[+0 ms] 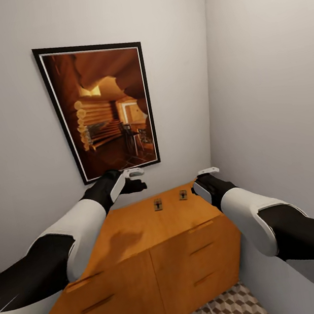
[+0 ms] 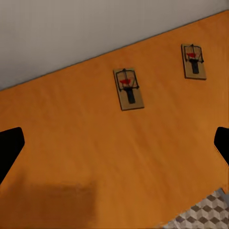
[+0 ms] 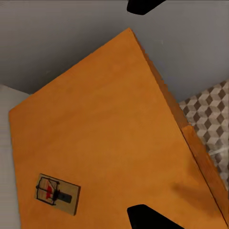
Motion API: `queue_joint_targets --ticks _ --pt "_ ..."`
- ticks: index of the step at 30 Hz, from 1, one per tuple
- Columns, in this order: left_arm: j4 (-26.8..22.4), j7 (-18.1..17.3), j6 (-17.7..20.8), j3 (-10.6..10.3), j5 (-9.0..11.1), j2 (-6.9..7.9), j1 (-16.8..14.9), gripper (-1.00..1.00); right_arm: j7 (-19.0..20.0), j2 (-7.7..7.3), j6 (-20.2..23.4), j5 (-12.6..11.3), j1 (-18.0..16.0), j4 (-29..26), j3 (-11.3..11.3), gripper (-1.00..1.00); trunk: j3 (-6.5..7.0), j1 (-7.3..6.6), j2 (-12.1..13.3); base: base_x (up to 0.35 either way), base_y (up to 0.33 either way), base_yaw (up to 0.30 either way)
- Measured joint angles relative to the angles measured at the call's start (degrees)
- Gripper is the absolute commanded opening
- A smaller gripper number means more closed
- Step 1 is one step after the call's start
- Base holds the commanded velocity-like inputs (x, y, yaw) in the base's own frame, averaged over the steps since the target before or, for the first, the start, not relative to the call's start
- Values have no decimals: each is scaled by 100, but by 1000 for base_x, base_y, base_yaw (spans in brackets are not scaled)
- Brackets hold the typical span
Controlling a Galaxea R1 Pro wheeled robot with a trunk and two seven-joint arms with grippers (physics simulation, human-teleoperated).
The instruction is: Take the four mousetraps from the cabinet in the bathroom and place them on the bathroom floor. Make sure all four end up on the same floor surface, and ensure that at least two of them are either under or directly next to the same bathroom sink.
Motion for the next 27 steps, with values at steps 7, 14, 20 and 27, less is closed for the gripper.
queue_joint_targets --ticks 7,14,20,27 --pt "25 -3 -21 -6 0 -9 0 100 -1 0 2 2 -2 3 6 100 0 0 0 314 0 0" --pt "185 -6 -125 -12 4 -63 0 100 4 0 9 4 0 6 11 100 0 1 0 232 0 0" --pt "306 -2 -159 -13 4 -134 0 100 26 0 23 9 -2 2 17 100 0 3 0 78 0 0" --pt "520 -14 -174 -13 10 -187 0 100 46 0 347 15 -6 -8 16 100 0 3 1 20 0 0"
